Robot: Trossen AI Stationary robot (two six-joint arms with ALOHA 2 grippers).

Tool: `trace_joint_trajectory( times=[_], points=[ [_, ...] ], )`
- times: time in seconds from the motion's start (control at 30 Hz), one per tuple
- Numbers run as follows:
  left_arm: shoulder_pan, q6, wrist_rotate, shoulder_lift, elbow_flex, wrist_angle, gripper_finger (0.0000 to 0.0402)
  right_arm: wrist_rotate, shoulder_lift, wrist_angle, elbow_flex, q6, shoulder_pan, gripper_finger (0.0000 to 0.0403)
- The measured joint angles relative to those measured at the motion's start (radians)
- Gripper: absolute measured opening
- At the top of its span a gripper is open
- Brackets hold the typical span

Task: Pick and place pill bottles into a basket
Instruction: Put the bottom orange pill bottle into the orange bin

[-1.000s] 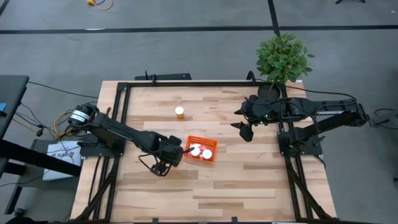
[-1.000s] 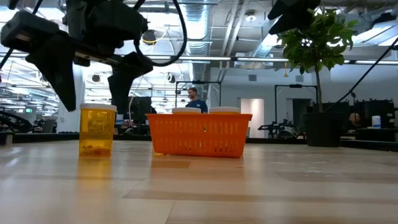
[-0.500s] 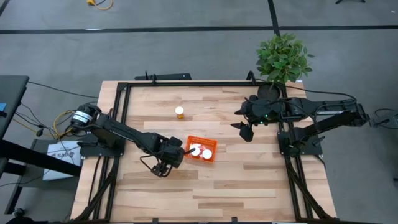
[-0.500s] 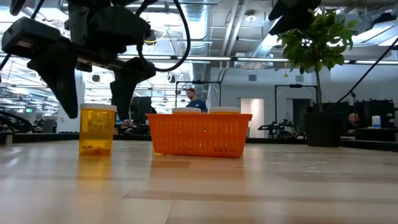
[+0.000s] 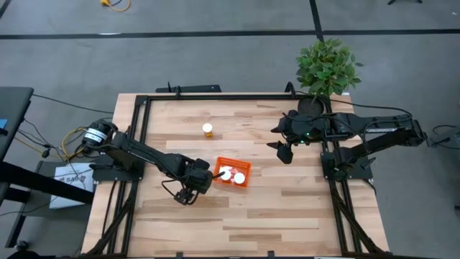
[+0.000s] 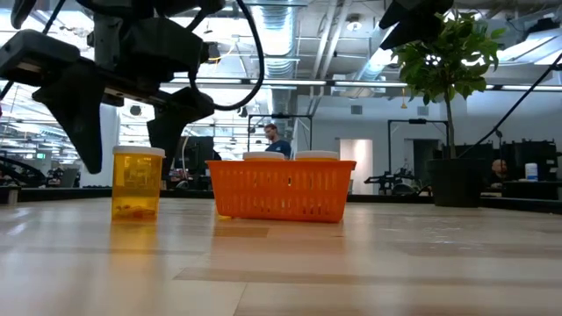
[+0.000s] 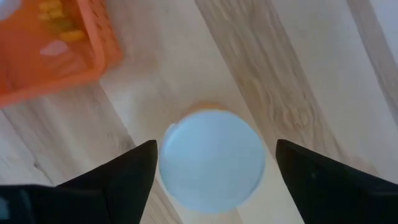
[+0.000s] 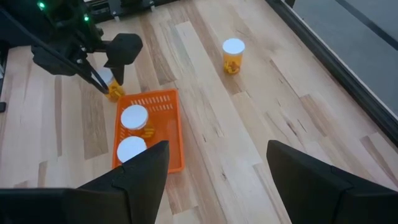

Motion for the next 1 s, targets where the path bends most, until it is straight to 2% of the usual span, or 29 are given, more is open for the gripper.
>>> trace_joint_trajectory(
  times=[0.47,1.0],
  points=[
    [0.002,0.007,0.002,0.0,-0.012,0.019,0.0263,0.0,0.0,0.001,0.0,0.0,0.0,0.0265],
    [0.023,0.023,0.012,0.0,-0.012,0.031,0.0237,0.0,0.0,0.0,0.0,0.0,0.0,0.0265]
  ],
)
